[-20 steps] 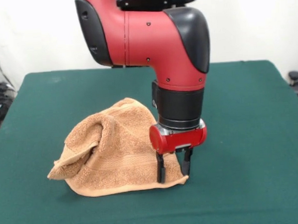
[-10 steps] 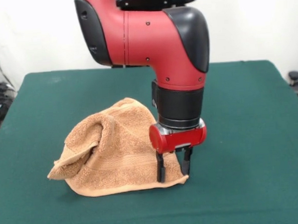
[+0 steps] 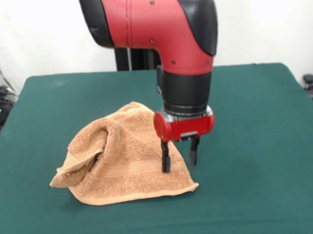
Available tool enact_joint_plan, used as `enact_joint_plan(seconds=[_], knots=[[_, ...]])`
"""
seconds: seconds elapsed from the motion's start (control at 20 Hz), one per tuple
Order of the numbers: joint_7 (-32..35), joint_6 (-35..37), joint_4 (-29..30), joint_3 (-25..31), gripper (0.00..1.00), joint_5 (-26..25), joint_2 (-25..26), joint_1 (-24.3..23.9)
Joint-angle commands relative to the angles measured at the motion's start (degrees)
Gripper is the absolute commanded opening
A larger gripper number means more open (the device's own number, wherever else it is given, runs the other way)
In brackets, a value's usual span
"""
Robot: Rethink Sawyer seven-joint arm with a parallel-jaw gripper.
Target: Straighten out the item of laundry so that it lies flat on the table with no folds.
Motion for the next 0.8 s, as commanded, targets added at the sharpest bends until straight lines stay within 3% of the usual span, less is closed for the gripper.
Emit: enact_joint_plan(seconds=[0.05,0.8], knots=[[6.7,8.3,8.1,4.2,1.00,1.6,-5.2,-1.3],[3.7,7.1,3.7,5.5,1.00,-0.6,-1.2,-4.3]])
